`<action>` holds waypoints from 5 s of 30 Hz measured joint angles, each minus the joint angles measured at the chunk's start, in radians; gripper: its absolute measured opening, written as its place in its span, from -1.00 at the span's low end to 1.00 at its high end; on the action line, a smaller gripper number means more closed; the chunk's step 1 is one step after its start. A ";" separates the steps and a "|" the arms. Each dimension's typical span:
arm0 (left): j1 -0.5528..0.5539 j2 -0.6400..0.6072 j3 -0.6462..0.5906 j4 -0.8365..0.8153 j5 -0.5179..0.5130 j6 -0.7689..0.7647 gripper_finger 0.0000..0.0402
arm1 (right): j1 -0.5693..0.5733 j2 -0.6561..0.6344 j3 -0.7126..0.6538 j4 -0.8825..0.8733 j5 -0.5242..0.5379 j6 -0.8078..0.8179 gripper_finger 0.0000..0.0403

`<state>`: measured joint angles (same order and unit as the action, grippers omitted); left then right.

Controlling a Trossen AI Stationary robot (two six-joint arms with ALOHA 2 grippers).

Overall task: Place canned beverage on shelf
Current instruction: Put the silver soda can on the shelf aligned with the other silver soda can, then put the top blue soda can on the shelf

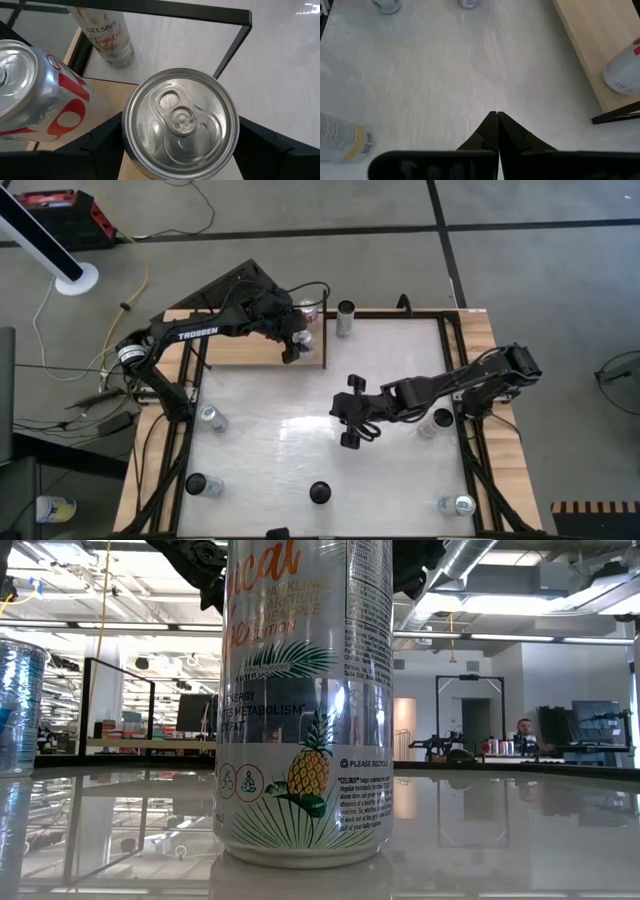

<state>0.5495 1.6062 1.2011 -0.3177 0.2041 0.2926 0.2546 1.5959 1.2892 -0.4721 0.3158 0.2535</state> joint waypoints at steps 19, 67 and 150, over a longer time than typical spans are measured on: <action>-0.002 -0.001 -0.017 0.035 -0.003 -0.009 0.39 | 0.000 0.000 0.000 0.000 0.000 0.000 -0.89; -0.013 0.027 0.064 -0.151 -0.085 0.010 0.79 | 0.000 0.000 0.000 -0.016 -0.002 0.003 -0.89; -0.226 -0.689 -0.440 0.226 -0.172 -0.286 0.79 | -0.838 -0.354 -0.291 0.347 -0.422 -0.314 0.19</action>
<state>0.3237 0.9176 0.7609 -0.0917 0.0320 0.0063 -0.5834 1.2420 0.9977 -0.1246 -0.1060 -0.0602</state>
